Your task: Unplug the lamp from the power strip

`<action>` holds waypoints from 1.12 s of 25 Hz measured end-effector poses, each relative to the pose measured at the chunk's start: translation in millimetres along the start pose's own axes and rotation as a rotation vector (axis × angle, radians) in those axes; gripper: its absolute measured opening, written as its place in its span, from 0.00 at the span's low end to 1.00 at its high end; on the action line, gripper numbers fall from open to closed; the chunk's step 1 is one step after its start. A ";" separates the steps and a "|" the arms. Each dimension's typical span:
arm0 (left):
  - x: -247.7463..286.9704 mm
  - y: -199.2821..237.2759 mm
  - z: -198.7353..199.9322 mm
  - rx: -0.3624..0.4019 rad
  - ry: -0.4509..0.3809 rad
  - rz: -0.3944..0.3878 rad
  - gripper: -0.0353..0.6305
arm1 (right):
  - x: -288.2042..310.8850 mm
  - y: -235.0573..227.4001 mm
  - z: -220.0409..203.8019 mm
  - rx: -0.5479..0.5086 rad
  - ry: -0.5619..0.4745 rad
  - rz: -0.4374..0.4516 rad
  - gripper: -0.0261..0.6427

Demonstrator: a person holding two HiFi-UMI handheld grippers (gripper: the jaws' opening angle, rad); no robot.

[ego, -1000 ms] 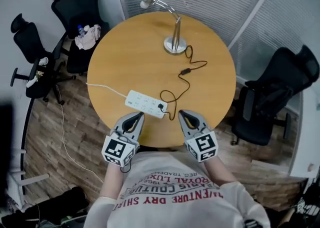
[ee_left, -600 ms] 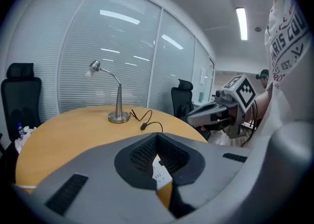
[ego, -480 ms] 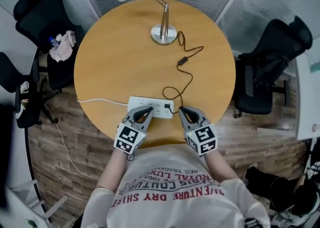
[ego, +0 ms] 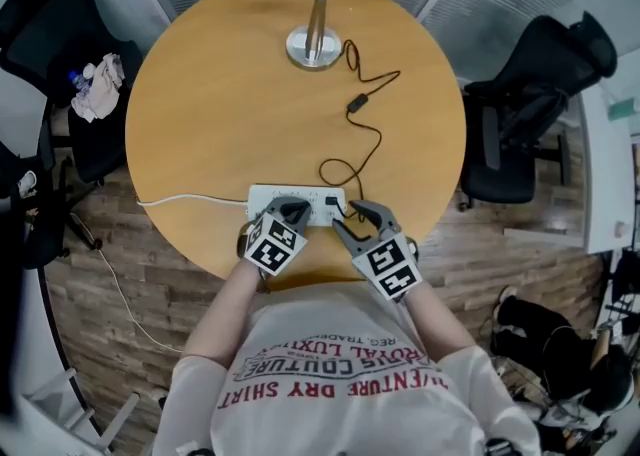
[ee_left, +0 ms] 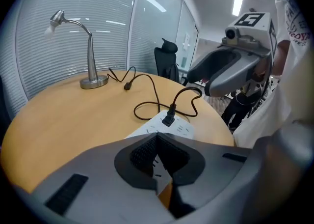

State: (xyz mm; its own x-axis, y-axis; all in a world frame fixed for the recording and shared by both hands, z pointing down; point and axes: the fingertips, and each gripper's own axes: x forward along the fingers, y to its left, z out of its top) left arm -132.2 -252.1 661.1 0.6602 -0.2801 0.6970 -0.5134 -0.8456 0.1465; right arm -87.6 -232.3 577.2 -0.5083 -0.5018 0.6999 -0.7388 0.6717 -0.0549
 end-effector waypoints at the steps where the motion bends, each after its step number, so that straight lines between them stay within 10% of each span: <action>1: 3.3 0.4 -1.5 0.015 0.025 0.005 0.09 | 6.6 -0.2 -4.8 -0.017 0.031 0.003 0.32; 14: 10.1 -0.8 -2.5 0.057 0.066 0.010 0.09 | 65.9 -17.1 -43.4 -0.307 0.369 0.038 0.27; 28: 10.7 -0.9 -1.6 0.065 0.060 0.017 0.09 | 74.2 -11.0 -49.1 -0.415 0.442 0.120 0.16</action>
State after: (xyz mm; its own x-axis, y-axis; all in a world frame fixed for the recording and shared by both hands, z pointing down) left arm -125.5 -253.7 669.6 0.6169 -0.2687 0.7398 -0.4860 -0.8694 0.0896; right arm -95.5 -250.2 664.7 -0.2796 -0.1960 0.9399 -0.4092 0.9099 0.0680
